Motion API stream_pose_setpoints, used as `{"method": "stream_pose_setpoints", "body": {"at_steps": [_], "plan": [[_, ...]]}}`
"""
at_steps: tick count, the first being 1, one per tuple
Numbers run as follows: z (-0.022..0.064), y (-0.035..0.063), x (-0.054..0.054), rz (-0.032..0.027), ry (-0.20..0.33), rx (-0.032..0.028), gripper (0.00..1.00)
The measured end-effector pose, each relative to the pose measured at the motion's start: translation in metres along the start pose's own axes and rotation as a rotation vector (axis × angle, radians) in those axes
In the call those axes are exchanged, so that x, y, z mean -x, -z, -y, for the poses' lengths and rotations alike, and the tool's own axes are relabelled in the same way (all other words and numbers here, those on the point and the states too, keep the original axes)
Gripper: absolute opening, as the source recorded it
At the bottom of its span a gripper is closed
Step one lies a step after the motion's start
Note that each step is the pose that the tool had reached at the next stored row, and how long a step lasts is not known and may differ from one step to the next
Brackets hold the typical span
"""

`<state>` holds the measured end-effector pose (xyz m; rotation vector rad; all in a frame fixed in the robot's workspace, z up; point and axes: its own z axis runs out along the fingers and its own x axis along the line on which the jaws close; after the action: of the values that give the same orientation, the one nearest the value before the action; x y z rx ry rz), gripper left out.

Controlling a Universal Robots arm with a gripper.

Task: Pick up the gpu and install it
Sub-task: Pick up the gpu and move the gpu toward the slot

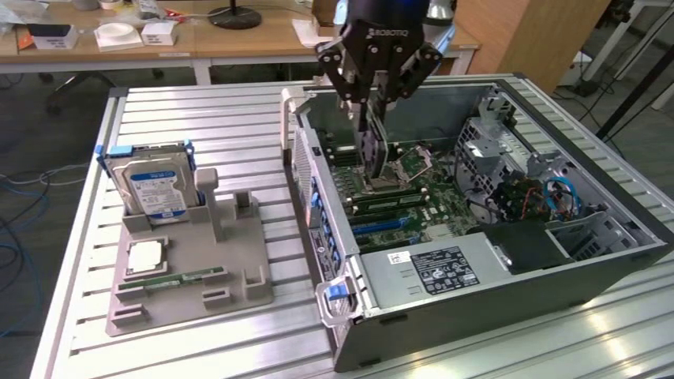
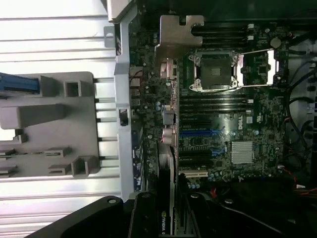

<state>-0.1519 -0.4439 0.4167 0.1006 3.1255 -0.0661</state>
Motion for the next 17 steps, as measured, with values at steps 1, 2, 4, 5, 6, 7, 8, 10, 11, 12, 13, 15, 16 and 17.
{"method": "stream_pose_setpoints", "body": {"at_steps": [1, 2, 4, 5, 6, 7, 8, 10, 11, 12, 13, 15, 16, 17], "plan": [[-0.0003, 0.0, 0.004, 0.0009, 0.0, 0.0, 0.26], [-0.0006, -0.0001, 0.008, 0.0014, 0.0, 0.0, 0.26], [-0.0011, -0.0002, 0.017, 0.002, 0.0, 0.0, 0.26], [-0.0014, -0.0002, 0.022, 0.0023, 0.0, 0.0, 0.26], [-0.0017, -0.0003, 0.026, 0.0026, 0.0, 0.0, 0.26], [-0.0021, -0.0003, 0.031, 0.003, 0.0, 0.0001, 0.26], [-0.0024, -0.0004, 0.035, 0.0035, 0.0, 0.0002, 0.26], [-0.0029, -0.0005, 0.044, 0.0044, 0.0, 0.0002, 0.26], [-0.0032, -0.0006, 0.048, 0.0048, 0.0, 0.0003, 0.26], [-0.0035, -0.0006, 0.053, 0.0053, 0.0, 0.0003, 0.26], [-0.0038, -0.0007, 0.057, 0.0057, 0.0, 0.0003, 0.26], [-0.0044, -0.0008, 0.066, 0.0064, 0.0, 0.0004, 0.26], [-0.0048, -0.0008, 0.07, 0.0067, 0.0, 0.0003, 0.26], [-0.0051, -0.0009, 0.075, 0.007, 0.0, 0.0003, 0.26]]}}
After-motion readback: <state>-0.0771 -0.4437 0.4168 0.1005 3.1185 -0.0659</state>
